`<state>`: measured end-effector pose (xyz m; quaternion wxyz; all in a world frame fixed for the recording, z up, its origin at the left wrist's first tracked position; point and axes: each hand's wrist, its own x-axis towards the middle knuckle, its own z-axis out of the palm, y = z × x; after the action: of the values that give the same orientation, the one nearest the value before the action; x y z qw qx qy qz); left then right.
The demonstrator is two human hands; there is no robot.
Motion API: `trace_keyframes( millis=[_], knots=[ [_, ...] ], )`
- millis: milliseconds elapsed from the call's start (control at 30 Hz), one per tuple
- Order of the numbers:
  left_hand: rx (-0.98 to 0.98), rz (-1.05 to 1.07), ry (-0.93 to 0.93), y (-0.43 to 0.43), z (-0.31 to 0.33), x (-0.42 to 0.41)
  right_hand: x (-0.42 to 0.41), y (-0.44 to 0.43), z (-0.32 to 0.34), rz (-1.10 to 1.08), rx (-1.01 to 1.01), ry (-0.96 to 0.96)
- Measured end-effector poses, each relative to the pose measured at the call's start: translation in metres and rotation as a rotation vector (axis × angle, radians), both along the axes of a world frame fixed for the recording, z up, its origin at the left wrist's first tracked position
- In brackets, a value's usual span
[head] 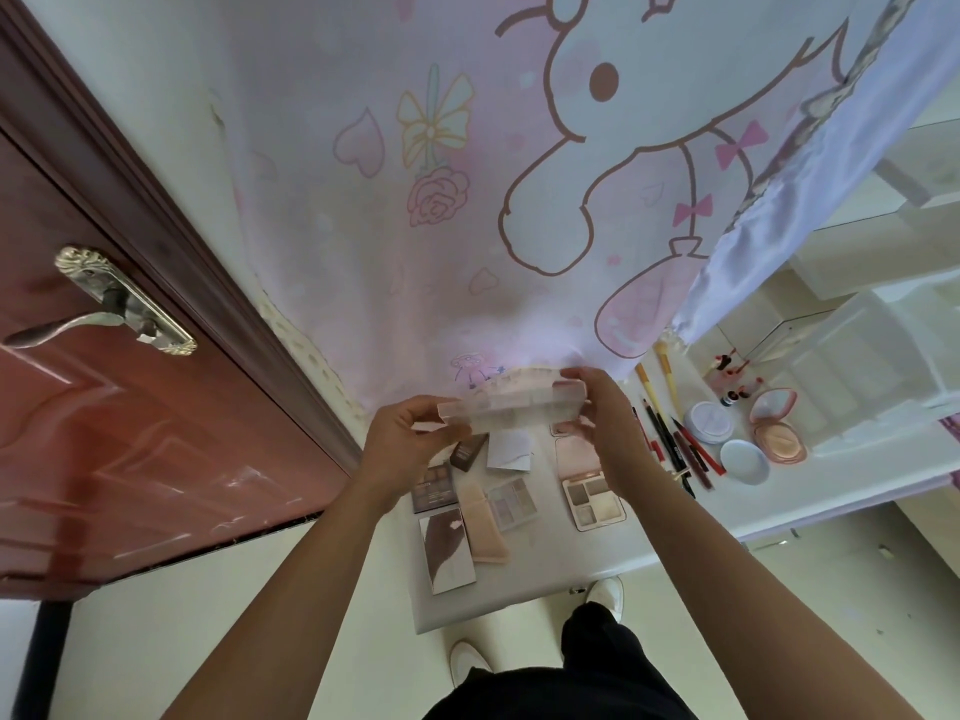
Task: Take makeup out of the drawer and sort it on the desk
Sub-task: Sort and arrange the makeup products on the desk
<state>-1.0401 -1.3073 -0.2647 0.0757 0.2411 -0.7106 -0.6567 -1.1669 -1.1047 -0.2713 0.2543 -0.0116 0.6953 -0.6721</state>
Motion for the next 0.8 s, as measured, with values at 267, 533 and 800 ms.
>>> trace_keyframes(
  millis=[267,533,800],
  knots=[
    [0.077,-0.014,0.050,-0.002,-0.001,0.005,-0.004,0.009,0.018,0.548,0.190,0.115],
    [0.236,-0.037,0.063,0.009,-0.004,0.004,0.009,0.013,0.014,0.691,0.149,0.001],
    [0.589,-0.040,0.068,0.020,-0.007,0.001,0.027,-0.004,0.010,0.651,0.130,0.031]
  ],
)
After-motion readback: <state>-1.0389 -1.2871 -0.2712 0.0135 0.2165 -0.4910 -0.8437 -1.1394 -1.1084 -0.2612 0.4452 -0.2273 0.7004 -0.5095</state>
